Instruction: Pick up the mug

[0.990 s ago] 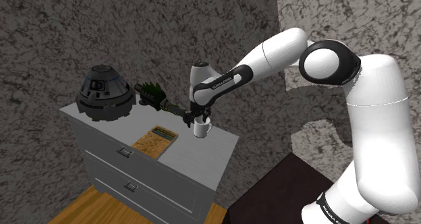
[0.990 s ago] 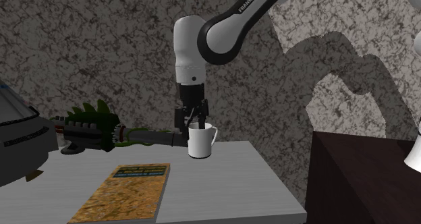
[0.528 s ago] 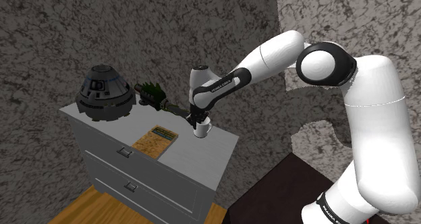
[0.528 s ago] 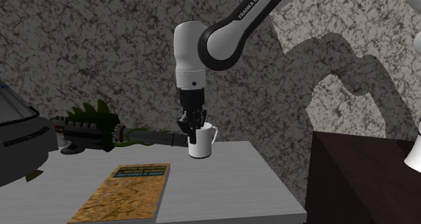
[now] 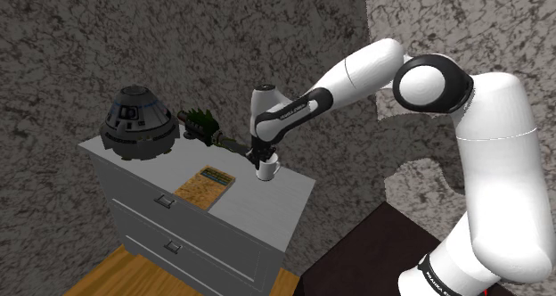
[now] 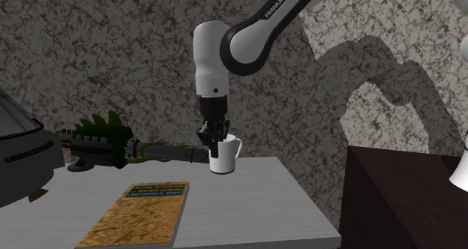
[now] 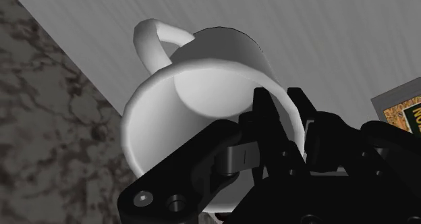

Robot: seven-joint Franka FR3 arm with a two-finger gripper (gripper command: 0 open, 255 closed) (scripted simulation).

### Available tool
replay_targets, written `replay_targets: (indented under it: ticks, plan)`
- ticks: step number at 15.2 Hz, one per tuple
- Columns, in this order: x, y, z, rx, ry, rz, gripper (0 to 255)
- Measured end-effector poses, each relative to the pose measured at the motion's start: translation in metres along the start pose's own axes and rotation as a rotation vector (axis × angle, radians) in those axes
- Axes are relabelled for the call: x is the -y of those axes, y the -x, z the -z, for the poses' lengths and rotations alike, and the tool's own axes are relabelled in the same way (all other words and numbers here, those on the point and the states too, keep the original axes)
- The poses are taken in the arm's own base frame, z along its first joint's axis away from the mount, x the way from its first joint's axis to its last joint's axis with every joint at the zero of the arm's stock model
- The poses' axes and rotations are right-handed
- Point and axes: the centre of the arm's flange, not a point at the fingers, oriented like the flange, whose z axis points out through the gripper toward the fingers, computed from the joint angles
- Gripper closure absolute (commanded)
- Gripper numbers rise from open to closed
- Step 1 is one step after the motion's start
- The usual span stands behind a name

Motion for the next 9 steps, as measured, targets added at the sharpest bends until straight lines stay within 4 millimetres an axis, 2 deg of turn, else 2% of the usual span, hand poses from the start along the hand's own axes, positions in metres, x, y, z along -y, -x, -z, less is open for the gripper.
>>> replay_targets:
  ticks: [9]
  plan:
    - [-0.002, 0.000, 0.047, 0.000, 0.000, 0.000, 255]
